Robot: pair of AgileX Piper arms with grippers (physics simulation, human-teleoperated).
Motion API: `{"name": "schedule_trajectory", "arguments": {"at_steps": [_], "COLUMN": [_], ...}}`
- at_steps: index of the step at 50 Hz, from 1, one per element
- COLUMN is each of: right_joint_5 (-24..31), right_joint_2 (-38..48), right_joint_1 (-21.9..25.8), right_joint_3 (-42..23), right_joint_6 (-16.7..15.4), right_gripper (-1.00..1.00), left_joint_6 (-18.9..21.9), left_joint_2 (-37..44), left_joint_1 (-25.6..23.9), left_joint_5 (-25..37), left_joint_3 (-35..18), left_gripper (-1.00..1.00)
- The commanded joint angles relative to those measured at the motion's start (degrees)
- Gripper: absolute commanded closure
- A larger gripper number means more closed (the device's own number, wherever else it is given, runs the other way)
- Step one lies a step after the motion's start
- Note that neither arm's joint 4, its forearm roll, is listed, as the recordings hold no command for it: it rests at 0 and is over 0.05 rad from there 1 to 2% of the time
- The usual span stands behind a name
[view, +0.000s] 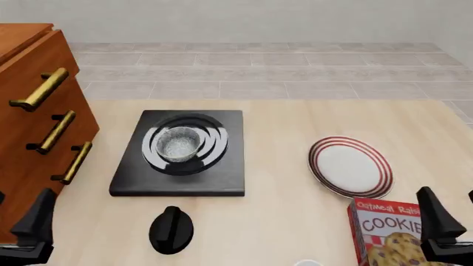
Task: Pick the akita bowl on the stove and place it on the plate.
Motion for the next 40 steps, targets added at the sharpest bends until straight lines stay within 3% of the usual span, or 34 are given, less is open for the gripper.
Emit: {"name": "schedule_trajectory", "arguments": {"at_steps": [1,12,13,16,18,23,27,33,35,40], "right_joint_5": [-1.4,-1.42,-1.76,-1.87,0.43,0.59,-3.08,-4.09,-4.18,-4.51], "right_joint_2": [-1.46,-0.87,0.35,1.54,3.57,6.08,14.84,19.51,21.65,25.19], "right_joint_1": [0.74,1.32,2.62,2.81,4.09,4.47,6.96,9.2,10.08,12.04], "right_joint_3": [1.17,1.28,0.97,0.28,-4.07,-6.67,-8.4,-11.86,-13.33,-15.75], "right_joint_6": [-0.63,-0.46,-2.1,-1.22,-2.19,-2.39,-4.39,-3.91,-1.39,-1.51], "right_gripper": [-1.0,-1.0,-1.0,-1.0,-1.0,-1.0,-1.0,-1.0,-1.0,-1.0], "left_joint_6": [0.0,0.0,0.0,0.0,0.0,0.0,0.0,0.0,0.0,0.0], "left_joint_2": [0.29,0.29,0.29,0.29,0.29,0.29,0.29,0.29,0.29,0.29], "left_joint_1": [0.0,0.0,0.0,0.0,0.0,0.0,0.0,0.0,0.0,0.0], "left_joint_5": [-0.07,-0.07,-0.07,-0.07,-0.07,-0.07,-0.07,-0.07,-0.07,-0.07], "left_joint_3": [-0.17,-0.17,-0.17,-0.17,-0.17,-0.17,-0.17,-0.17,-0.17,-0.17], "left_gripper": [-1.0,-1.0,-1.0,-1.0,-1.0,-1.0,-1.0,-1.0,-1.0,-1.0]}}
